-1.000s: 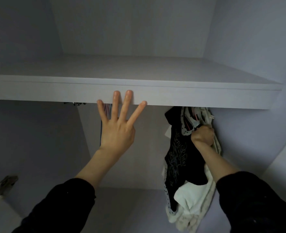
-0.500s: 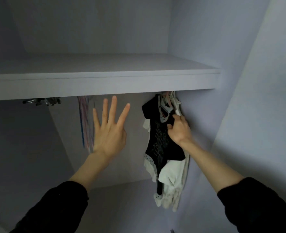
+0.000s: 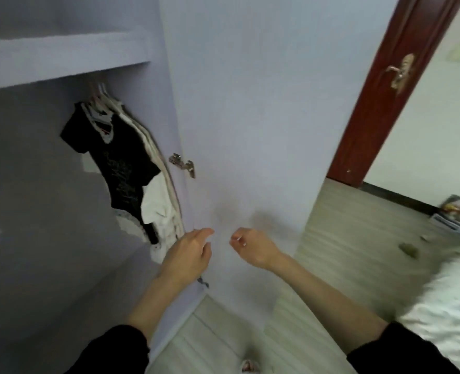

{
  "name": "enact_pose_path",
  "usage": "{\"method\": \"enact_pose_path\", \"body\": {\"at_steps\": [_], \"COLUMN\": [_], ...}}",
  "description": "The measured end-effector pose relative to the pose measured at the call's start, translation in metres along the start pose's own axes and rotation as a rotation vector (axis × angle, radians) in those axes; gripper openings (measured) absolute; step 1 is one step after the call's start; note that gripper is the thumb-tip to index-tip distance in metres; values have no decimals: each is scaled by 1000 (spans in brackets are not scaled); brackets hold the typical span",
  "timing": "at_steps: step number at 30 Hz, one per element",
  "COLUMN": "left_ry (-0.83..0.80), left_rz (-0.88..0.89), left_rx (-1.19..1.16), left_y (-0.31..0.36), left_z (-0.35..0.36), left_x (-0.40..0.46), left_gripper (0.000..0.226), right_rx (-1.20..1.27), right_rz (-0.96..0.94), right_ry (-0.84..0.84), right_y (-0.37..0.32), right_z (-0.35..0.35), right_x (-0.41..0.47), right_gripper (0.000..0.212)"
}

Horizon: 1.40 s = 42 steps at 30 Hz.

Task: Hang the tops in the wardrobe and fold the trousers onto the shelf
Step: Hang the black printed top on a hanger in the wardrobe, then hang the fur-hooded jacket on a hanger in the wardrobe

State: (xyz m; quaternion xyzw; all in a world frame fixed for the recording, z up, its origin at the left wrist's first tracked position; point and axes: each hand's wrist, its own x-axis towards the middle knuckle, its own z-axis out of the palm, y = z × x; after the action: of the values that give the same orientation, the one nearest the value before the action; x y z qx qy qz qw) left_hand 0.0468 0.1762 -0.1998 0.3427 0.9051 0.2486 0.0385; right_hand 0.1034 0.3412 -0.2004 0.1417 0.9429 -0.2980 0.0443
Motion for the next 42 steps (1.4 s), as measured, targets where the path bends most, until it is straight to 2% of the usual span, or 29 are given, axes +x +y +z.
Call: {"method": "enact_pose_path", "body": {"at_steps": [2, 6, 11, 13, 15, 21, 30, 36, 40, 42], "left_ry": [-141, -321, -534, -636, -636, -835, -1092, -1124, -1108, -1092], "left_rz": [101, 302, 568, 703, 788, 1024, 1308, 1512, 1615, 1659], "left_rx": [-13, -7, -6, 10, 11, 8, 203, 316, 397, 456], "left_y": [33, 110, 221, 282, 314, 460, 635, 727, 749, 750], "left_z": [34, 87, 147, 185, 201, 291, 438, 542, 590, 616], "left_x": [-6, -15, -27, -43, -55, -126, -226, -310, -349, -360], "left_gripper": [57, 36, 36, 39, 43, 38, 47, 53, 57, 59], "right_rx": [32, 108, 241, 289, 346, 473, 476, 448, 433, 503], "right_rz": [101, 336, 648, 791, 855, 1114, 1469, 1738, 1890, 1983], "right_ry": [26, 128, 334, 452, 498, 699, 871, 1037, 978, 949], "right_y": [43, 119, 198, 233, 249, 346, 488, 589, 637, 661], "right_z": [-4, -23, -44, -50, -56, -62, -61, -38, -14, -4], "right_x": [-45, -133, -254, -321, -358, -516, -717, -839, -877, -889], "right_gripper": [31, 30, 22, 25, 29, 26, 28, 37, 51, 60]}}
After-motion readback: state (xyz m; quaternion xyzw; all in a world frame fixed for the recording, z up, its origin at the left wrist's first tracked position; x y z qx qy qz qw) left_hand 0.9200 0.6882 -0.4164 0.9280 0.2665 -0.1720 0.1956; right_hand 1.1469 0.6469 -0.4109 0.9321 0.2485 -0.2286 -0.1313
